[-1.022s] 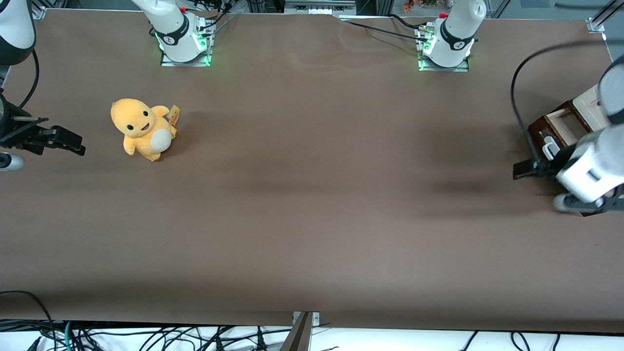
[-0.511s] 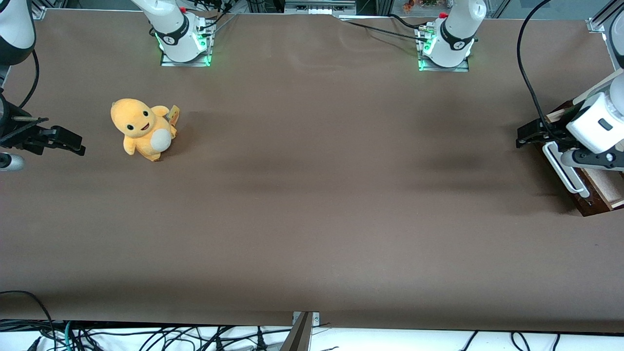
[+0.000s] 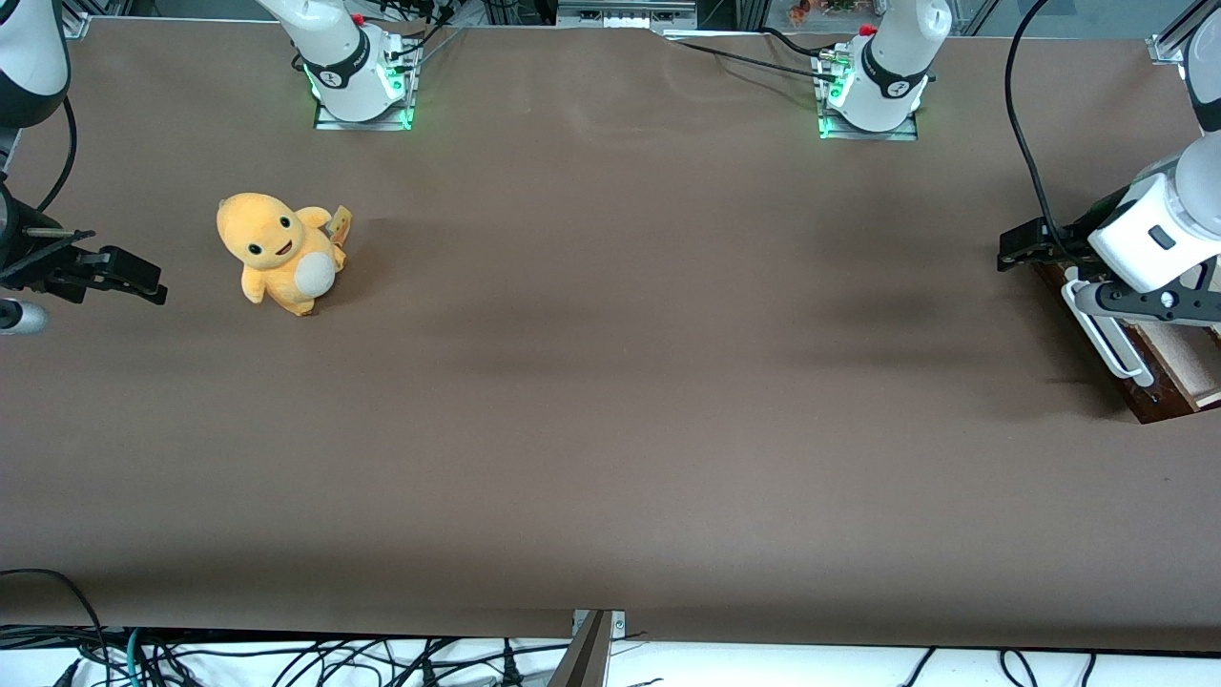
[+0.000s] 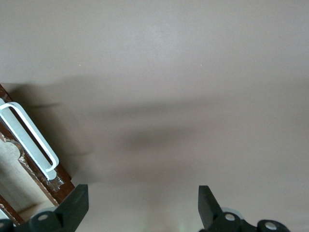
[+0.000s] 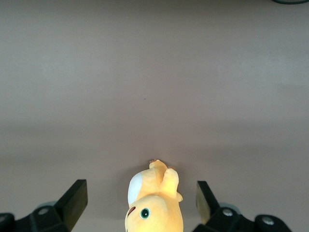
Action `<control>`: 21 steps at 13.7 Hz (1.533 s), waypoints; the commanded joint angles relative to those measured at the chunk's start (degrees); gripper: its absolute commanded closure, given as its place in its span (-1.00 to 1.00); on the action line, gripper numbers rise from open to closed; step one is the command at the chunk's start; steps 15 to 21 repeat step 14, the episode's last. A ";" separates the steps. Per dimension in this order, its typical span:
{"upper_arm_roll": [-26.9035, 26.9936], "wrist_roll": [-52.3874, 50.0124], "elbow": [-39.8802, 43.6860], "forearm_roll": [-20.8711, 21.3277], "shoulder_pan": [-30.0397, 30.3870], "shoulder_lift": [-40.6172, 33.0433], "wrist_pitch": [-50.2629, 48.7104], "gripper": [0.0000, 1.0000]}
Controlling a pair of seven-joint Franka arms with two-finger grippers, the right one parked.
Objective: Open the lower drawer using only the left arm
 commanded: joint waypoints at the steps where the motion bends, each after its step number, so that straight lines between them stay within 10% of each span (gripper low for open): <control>1: -0.04 -0.54 0.90 -1.44 0.28 0.21 -0.29 -1.00; 21: -0.21 -0.54 0.11 -1.35 0.37 0.39 3.50 -1.00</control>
